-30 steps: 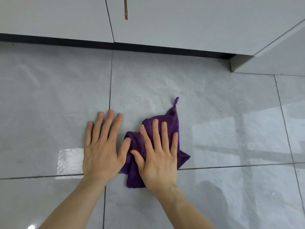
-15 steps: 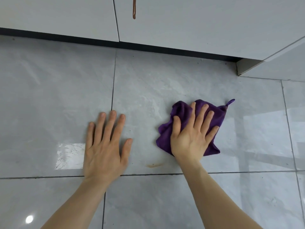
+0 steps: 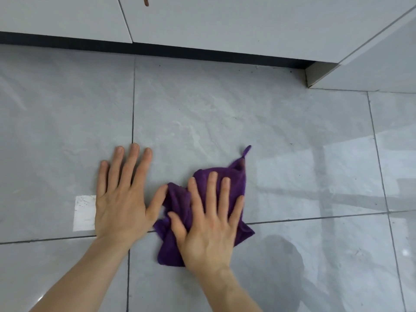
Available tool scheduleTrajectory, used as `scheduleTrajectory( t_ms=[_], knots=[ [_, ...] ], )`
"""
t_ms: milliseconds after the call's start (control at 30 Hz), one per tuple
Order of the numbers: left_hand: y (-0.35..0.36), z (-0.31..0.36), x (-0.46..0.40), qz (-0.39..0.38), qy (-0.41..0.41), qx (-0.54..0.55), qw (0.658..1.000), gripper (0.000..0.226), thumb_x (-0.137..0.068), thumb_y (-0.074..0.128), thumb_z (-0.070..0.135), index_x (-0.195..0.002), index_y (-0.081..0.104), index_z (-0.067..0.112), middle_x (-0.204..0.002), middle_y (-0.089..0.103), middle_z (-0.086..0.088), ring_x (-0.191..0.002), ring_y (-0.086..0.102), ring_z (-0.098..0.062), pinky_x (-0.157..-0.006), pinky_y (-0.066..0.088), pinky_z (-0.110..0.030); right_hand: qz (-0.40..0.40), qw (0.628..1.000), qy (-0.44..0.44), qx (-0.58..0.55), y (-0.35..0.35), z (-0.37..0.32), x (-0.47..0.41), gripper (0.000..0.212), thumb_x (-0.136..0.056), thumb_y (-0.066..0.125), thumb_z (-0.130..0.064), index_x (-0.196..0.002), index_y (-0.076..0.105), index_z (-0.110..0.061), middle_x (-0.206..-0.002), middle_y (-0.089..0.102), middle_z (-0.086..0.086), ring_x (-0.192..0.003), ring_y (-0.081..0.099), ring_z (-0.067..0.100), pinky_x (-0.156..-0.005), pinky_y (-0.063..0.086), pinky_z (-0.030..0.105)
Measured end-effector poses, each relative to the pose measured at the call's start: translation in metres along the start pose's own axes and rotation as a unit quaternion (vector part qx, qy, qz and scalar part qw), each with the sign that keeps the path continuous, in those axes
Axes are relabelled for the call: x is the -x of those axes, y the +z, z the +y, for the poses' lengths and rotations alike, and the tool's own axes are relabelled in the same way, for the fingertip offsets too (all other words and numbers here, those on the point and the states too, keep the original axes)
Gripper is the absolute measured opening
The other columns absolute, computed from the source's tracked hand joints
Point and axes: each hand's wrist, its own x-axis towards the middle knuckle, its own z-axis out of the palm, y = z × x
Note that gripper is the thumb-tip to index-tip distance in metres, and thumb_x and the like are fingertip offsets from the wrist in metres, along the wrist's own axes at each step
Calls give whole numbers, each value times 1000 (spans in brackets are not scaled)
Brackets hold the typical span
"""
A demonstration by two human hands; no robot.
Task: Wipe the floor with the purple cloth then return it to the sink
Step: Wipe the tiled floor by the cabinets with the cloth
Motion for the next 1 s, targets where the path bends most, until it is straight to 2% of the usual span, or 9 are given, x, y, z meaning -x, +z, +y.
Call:
scheduleTrajectory(
  t_ms=[67, 233, 333, 467, 600, 700, 800, 900, 1000],
  knots=[
    [0, 1, 0, -2, -4, -1, 1000, 79, -93, 34, 59, -160, 13, 24, -170, 15, -3, -158, 4, -25, -127, 10, -53, 8, 1000, 14, 16, -6, 32, 0, 72, -96, 31, -72, -157, 30, -34, -171, 17, 6, -158, 8, 33, -121, 14, 68],
    [0, 1, 1, -7, -8, -5, 1000, 76, -95, 32, 58, -160, 12, 24, -171, 13, -2, -158, 2, -24, -127, 9, -52, 39, 992, 117, 31, -23, 109, -60, 73, -97, 28, -69, -160, 21, -32, -171, 15, 6, -159, 6, 32, -122, 12, 66],
    [-1, 3, 0, -7, -11, -1, 1000, 76, -95, 31, 58, -160, 12, 25, -171, 13, -2, -158, 1, -24, -127, 9, -51, 48, 988, 142, 23, -23, 117, -72, 73, -98, 25, -68, -161, 16, -31, -172, 10, 5, -159, 2, 30, -123, 8, 65],
    [-1, 1, 2, 0, -10, 0, 1000, 75, -95, 32, 57, -160, 14, 24, -170, 15, -3, -158, 4, -25, -127, 9, -52, 60, 980, 190, 3, -20, 93, -64, 77, -97, 27, -69, -161, 17, -27, -172, 8, 7, -159, 0, 31, -122, 7, 66],
    [-2, 2, 2, 13, -8, 15, 1000, 75, -94, 33, 55, -159, 20, 22, -169, 21, -5, -157, 9, -28, -127, 11, -53, 44, 989, 144, 8, -15, 71, -34, 83, -94, 27, -75, -161, 20, -26, -172, 9, 8, -159, -3, 31, -123, 8, 66],
    [-2, 4, 1, 17, -10, 14, 1000, 75, -93, 33, 54, -159, 22, 21, -168, 23, -6, -157, 12, -29, -127, 11, -54, 41, 994, 102, 19, -13, 73, -19, 78, -96, 22, -75, -159, 26, -29, -171, 16, 5, -159, 4, 29, -123, 13, 65],
    [-3, 5, 1, 23, -11, 18, 1000, 75, -91, 35, 53, -158, 26, 20, -167, 24, -6, -157, 14, -30, -126, 13, -54, 56, 993, 108, 6, -13, 82, -20, 73, -98, 21, -72, -158, 28, -33, -171, 19, 0, -159, 6, 25, -124, 12, 61],
    [-2, 5, 1, 39, -7, 24, 999, 75, -91, 35, 53, -157, 29, 19, -167, 27, -7, -156, 16, -31, -126, 13, -55, 89, 976, 200, -19, -18, 109, -37, 75, -96, 26, -71, -160, 19, -33, -172, 14, 0, -159, 3, 24, -125, 9, 60],
    [0, 7, 0, 59, -5, 24, 998, 76, -90, 37, 53, -156, 31, 17, -165, 30, -10, -155, 20, -33, -125, 16, -56, 124, 949, 286, -45, -31, 149, -81, 84, -92, 29, -72, -161, 15, -25, -172, 13, 7, -159, 5, 28, -125, 8, 60]
  ],
)
